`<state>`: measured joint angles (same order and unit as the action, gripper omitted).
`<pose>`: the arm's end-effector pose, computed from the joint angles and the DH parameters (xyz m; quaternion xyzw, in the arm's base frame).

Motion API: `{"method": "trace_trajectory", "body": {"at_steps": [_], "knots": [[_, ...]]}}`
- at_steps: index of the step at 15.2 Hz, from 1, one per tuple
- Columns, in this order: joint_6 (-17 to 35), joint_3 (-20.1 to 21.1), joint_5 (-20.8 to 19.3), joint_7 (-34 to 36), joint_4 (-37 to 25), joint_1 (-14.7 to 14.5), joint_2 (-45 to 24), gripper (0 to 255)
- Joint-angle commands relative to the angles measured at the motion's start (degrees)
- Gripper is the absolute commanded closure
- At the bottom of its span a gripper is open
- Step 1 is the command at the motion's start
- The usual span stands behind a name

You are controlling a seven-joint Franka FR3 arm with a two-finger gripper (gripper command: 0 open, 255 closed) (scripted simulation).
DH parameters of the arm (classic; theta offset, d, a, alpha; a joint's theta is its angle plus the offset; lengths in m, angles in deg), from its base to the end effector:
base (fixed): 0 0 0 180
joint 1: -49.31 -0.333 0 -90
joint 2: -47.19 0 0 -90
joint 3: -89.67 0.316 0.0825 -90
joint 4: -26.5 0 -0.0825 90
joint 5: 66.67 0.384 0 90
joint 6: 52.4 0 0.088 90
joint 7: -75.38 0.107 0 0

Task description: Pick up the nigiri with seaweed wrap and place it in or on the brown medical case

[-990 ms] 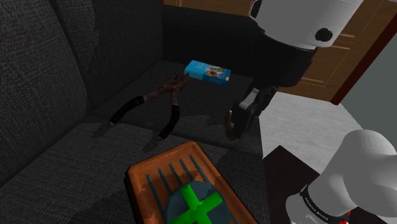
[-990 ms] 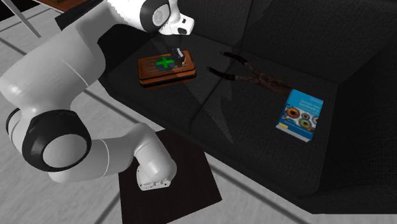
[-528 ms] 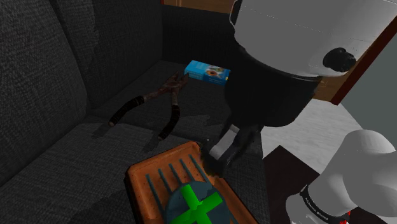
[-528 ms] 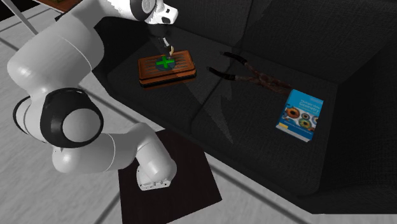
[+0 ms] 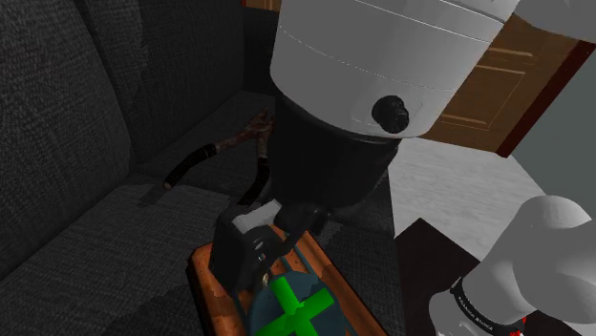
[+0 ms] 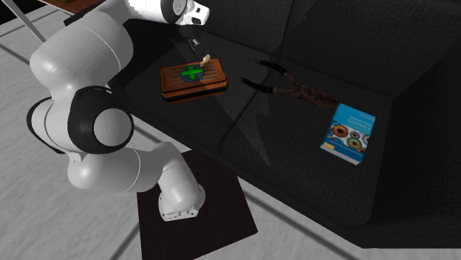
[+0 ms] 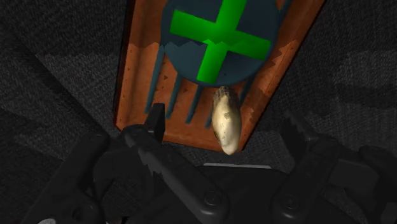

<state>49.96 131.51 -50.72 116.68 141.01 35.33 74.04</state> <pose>0.1902 0.4304 0.6042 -0.9930 -0.0901 -0.0624 0.0452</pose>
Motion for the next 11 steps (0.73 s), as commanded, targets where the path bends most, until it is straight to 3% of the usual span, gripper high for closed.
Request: {"method": "trace_trajectory", "body": {"at_steps": [1, 11], "knots": [[5.33, 0.69, -0.07, 0.21, 1.22, 1.06, -1.43, 0], [12.4, 2.81, -0.38, 0.59, 5.69, 1.74, -3.47, 0]]}}
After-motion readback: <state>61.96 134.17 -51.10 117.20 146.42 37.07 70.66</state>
